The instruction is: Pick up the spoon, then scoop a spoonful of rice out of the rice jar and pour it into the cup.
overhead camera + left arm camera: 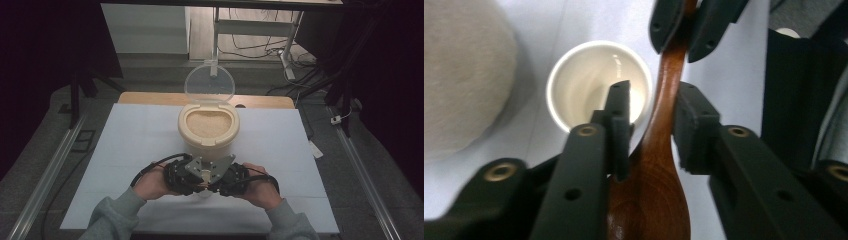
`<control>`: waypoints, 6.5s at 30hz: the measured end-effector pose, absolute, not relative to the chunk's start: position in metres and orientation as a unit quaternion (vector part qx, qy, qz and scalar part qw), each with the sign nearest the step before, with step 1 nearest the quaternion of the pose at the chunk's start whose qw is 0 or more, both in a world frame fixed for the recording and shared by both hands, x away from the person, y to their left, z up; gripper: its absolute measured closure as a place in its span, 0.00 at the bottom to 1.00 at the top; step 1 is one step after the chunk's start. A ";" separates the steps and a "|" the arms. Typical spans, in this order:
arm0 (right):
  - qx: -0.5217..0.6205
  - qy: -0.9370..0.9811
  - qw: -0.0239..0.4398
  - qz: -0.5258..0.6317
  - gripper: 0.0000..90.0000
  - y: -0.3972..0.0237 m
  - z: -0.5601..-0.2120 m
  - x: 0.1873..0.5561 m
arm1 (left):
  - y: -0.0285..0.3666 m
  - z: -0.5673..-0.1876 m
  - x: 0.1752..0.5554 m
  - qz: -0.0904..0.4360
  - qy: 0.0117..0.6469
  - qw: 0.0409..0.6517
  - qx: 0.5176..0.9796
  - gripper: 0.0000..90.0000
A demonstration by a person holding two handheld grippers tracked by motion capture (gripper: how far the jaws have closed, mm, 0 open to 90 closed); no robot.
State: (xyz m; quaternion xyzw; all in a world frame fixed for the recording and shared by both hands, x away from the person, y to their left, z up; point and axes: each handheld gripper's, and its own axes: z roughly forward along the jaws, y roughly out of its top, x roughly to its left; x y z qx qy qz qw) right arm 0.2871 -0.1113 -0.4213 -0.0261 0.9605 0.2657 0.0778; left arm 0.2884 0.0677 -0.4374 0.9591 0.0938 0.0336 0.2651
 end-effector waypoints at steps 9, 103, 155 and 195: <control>-0.031 0.958 0.081 0.273 0.86 -0.112 -0.423 0.287 | 0.067 -0.441 0.288 0.019 0.084 0.266 0.960 0.86; 0.256 0.695 0.035 0.671 0.92 -0.183 -0.420 0.299 | 0.115 -0.432 0.262 0.181 0.229 0.442 0.848 0.39; 0.268 0.640 0.130 0.708 0.92 -0.243 -0.381 0.299 | 0.228 -0.506 0.245 0.143 0.382 0.409 0.816 0.26; 0.339 0.660 0.224 0.632 0.92 -0.216 -0.340 0.380 | 0.229 -0.508 0.245 0.138 0.383 0.402 0.820 0.23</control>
